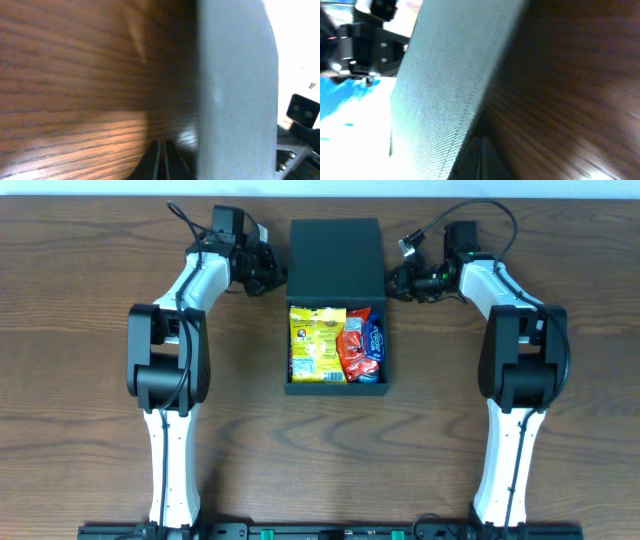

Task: Pack container

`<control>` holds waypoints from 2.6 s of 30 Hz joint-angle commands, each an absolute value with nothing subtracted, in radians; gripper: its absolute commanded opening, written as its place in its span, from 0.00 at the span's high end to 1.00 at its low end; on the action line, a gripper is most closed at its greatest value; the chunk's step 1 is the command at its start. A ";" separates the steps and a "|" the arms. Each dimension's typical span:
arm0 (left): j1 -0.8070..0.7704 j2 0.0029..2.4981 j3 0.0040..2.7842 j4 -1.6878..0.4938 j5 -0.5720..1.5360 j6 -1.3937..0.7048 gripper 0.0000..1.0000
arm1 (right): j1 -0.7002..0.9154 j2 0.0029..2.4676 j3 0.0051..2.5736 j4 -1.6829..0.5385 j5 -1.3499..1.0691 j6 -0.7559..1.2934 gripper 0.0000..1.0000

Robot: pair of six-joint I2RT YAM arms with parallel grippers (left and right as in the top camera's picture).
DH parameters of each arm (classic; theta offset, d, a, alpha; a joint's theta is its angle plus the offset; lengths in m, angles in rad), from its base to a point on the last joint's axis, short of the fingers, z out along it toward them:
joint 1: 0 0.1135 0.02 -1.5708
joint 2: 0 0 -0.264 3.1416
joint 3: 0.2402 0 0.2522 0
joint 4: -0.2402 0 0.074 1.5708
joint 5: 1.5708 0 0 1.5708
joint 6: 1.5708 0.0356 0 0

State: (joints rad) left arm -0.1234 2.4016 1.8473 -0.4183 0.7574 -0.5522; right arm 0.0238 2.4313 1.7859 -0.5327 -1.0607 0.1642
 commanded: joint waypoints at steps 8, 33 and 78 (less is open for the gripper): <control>-0.133 2.420 1.941 -0.424 0.953 -0.447 0.94 | 0.028 2.399 1.820 -0.512 -1.291 0.113 0.98; -0.125 2.064 2.292 -1.285 0.521 0.255 0.94 | 0.037 1.920 1.820 -1.203 -0.753 -0.270 0.98; -0.172 1.170 2.171 -1.685 0.501 0.178 0.04 | 0.038 0.782 1.642 -1.578 -0.552 -0.429 0.01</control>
State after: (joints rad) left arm -0.1677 1.2018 2.2444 -1.6108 0.5388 0.2131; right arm 0.0303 0.8925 1.7355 -1.5738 -0.5598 -0.3878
